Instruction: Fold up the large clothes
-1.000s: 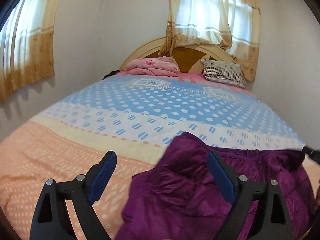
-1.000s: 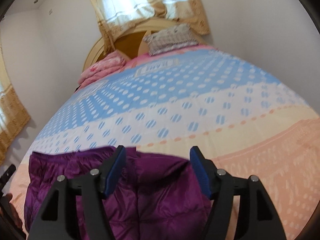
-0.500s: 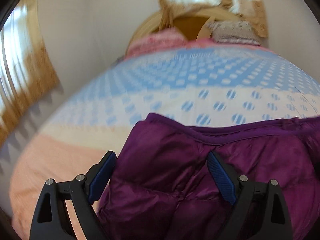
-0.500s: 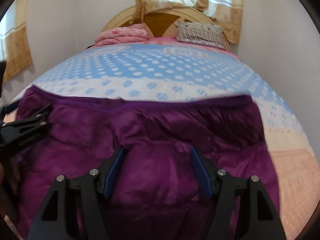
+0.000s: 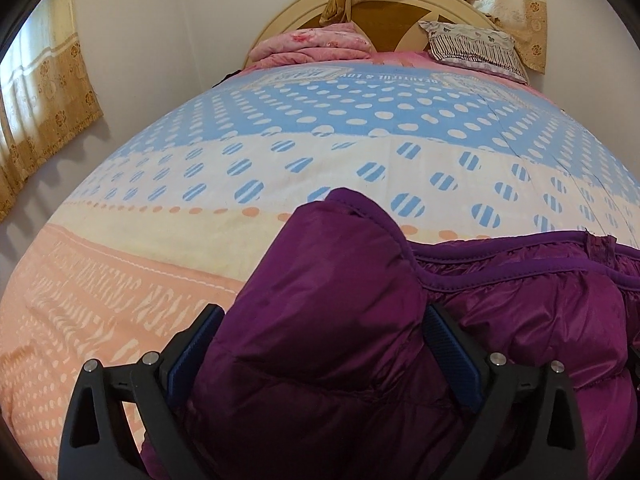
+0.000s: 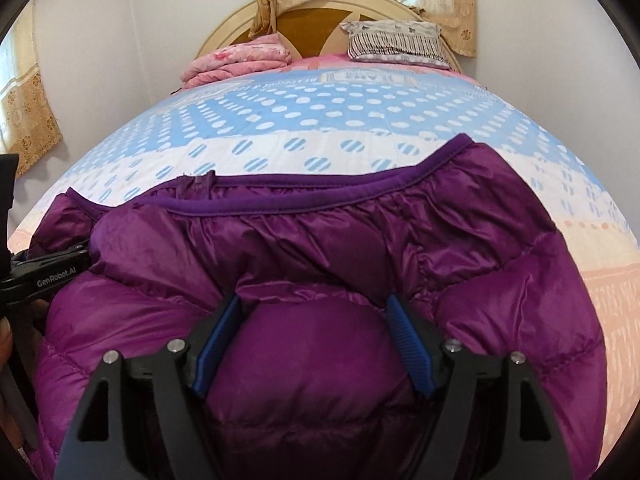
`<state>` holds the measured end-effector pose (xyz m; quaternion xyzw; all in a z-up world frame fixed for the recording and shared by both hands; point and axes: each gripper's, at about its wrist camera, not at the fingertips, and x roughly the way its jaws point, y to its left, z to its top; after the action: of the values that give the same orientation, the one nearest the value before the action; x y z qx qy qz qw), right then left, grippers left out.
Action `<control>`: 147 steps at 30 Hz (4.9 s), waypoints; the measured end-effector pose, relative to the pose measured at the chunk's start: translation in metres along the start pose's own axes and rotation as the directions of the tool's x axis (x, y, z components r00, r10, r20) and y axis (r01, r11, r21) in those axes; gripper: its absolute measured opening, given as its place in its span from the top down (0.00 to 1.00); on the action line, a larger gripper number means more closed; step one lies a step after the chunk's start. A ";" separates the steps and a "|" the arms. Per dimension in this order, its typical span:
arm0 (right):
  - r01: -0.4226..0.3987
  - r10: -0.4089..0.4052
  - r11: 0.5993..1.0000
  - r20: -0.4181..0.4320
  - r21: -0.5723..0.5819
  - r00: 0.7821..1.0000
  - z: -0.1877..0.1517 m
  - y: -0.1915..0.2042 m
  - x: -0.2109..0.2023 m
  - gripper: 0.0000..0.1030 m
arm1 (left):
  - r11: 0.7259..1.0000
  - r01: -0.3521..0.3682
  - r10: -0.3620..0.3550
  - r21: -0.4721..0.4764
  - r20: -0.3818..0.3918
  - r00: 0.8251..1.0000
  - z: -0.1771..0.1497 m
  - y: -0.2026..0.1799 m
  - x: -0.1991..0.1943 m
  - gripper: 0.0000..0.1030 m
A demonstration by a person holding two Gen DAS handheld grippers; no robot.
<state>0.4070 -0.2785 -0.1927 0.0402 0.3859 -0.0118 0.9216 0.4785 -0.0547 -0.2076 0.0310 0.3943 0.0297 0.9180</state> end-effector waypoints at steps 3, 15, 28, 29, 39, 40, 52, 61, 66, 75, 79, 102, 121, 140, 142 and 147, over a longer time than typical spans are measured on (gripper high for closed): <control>0.009 -0.009 1.000 -0.012 -0.006 1.000 0.000 0.002 0.003 0.24 | 1.000 -0.005 0.005 0.005 -0.003 1.000 0.000 -0.001 0.000 0.04; 0.036 -0.037 0.999 -0.046 -0.022 0.998 -0.001 0.006 0.011 0.23 | 1.000 -0.009 0.009 0.011 -0.008 1.000 0.000 -0.002 0.002 0.03; 0.046 -0.048 0.998 -0.062 -0.031 0.997 -0.001 0.008 0.014 0.22 | 1.000 -0.008 0.008 0.014 -0.008 1.000 0.000 -0.002 0.003 0.03; 0.046 -0.048 0.998 -0.063 -0.031 0.997 -0.001 0.008 0.014 0.22 | 1.000 -0.008 0.008 0.014 -0.008 1.000 0.000 -0.002 0.003 0.03; 0.060 -0.063 0.997 -0.069 -0.039 0.996 -0.001 0.010 0.015 0.21 | 1.000 -0.017 0.017 0.022 -0.011 1.000 -0.002 -0.002 0.006 0.03; 0.061 -0.064 0.997 -0.069 -0.040 0.996 -0.002 0.010 0.015 0.21 | 1.000 -0.018 0.018 0.023 -0.011 1.000 -0.002 -0.003 0.005 0.03; 0.114 -0.121 0.990 -0.092 -0.080 0.988 0.001 0.016 0.019 0.18 | 0.991 -0.069 0.071 0.110 -0.013 0.997 0.002 -0.012 -0.015 0.02; 0.146 -0.155 0.986 -0.106 -0.085 0.982 0.006 0.019 0.009 0.18 | 0.993 0.035 -0.038 0.115 0.022 0.999 -0.020 -0.011 -0.073 0.02; 0.095 -0.095 0.995 -0.018 -0.015 0.995 0.014 0.039 -0.033 0.20 | 0.997 0.035 -0.038 0.069 0.035 0.999 -0.026 -0.003 -0.076 0.02; 0.165 -0.170 0.981 -0.039 -0.103 0.985 -0.013 0.063 -0.003 0.19 | 0.997 -0.011 0.009 0.082 0.029 1.000 -0.041 -0.013 -0.051 0.02; 0.176 -0.182 0.977 -0.044 -0.122 0.982 -0.014 0.066 0.001 0.18 | 0.996 -0.028 0.026 0.089 0.027 0.999 -0.042 -0.017 -0.047 0.02; 0.183 -0.189 0.964 -0.011 -0.193 0.982 -0.085 0.084 -0.065 0.14 | 0.957 0.063 -0.077 -0.282 -0.039 0.996 -0.135 0.114 -0.104 0.02; 0.186 -0.194 0.964 -0.024 -0.192 0.981 -0.115 0.076 -0.089 0.03 | 0.903 0.280 -0.289 -0.326 0.019 0.957 -0.148 0.101 -0.121 0.63; 0.170 -0.177 0.967 -0.020 -0.189 0.984 -0.133 0.096 -0.103 0.02 | 0.855 0.360 -0.330 -0.374 0.142 0.933 -0.162 0.151 -0.176 0.91; 0.141 -0.148 0.971 -0.020 -0.195 0.989 -0.136 0.103 -0.107 0.02 | 0.864 0.347 -0.309 -0.365 0.160 0.938 -0.163 0.159 -0.185 0.92; -0.024 0.022 0.987 -0.010 -0.159 1.000 -0.127 0.086 -0.141 0.05 | 0.903 0.322 -0.262 -0.284 0.229 0.937 -0.149 0.166 -0.218 0.92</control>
<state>0.2222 -0.1838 -0.1753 -0.0290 0.3887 0.0297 0.9204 0.2159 0.0984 -0.1392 -0.1740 0.2975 -0.0489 0.9375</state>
